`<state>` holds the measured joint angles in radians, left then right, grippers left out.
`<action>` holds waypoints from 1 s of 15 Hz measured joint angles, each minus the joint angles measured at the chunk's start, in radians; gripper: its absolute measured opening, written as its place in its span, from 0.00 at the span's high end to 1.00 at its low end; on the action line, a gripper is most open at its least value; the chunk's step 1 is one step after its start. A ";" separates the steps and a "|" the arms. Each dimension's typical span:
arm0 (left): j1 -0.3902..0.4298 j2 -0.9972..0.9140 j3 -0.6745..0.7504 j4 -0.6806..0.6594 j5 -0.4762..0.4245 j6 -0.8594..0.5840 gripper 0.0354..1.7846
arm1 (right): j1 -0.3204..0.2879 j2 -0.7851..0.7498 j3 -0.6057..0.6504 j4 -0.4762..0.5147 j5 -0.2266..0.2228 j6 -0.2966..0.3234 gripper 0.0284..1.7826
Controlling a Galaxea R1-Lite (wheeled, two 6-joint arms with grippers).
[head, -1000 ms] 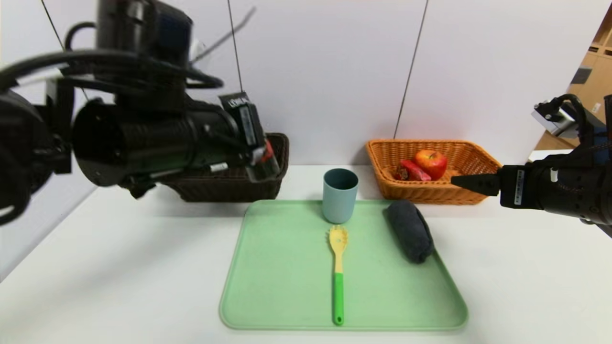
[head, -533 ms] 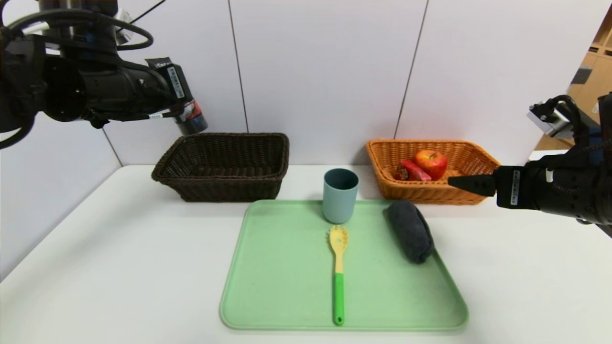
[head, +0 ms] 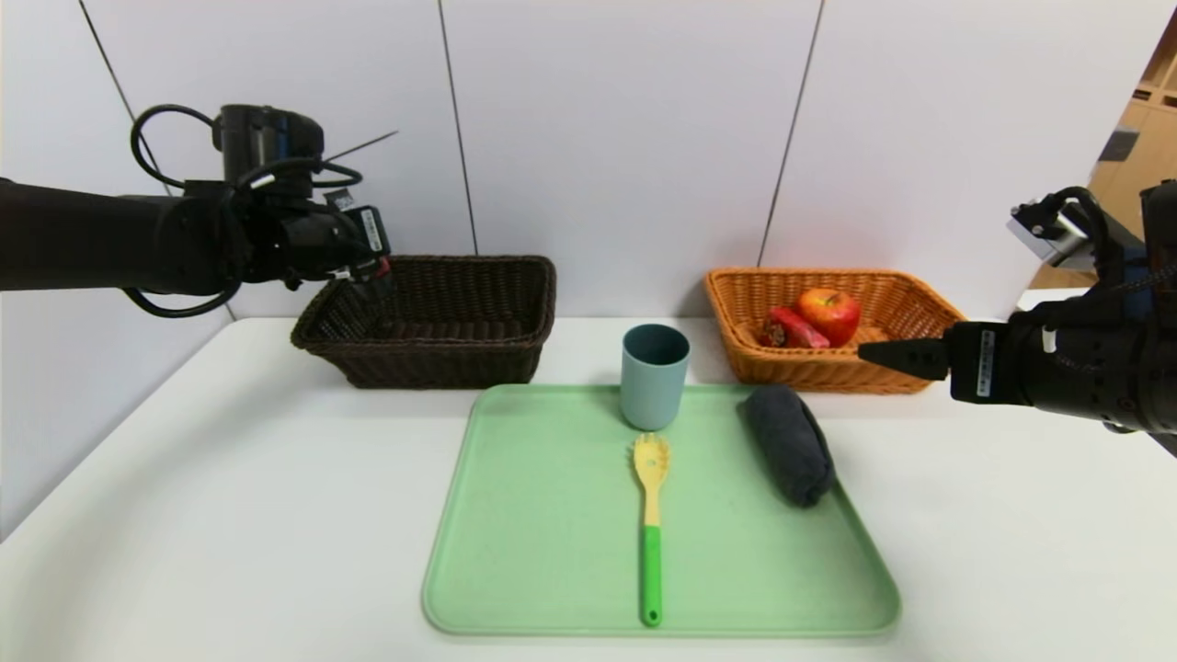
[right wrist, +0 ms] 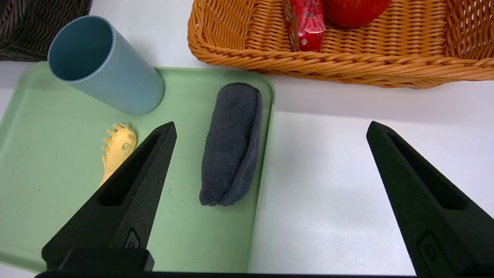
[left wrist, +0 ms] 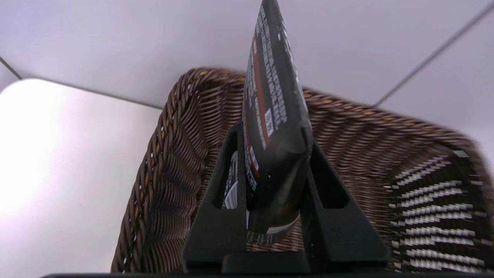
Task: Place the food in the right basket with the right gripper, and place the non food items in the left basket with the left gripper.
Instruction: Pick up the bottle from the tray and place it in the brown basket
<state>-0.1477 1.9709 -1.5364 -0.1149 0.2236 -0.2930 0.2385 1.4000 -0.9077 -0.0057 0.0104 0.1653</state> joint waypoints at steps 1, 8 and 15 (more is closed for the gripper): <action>0.006 0.030 0.000 -0.004 0.000 0.003 0.79 | 0.000 0.000 0.001 0.000 0.000 0.000 0.05; 0.016 0.117 -0.001 -0.005 -0.001 0.001 0.80 | 0.000 0.009 0.002 0.000 0.000 0.004 0.05; 0.016 0.121 -0.006 -0.034 0.001 0.004 0.80 | 0.000 0.017 0.003 0.000 0.000 0.005 0.05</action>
<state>-0.1321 2.0921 -1.5419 -0.1489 0.2247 -0.2891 0.2385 1.4168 -0.9043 -0.0062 0.0104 0.1706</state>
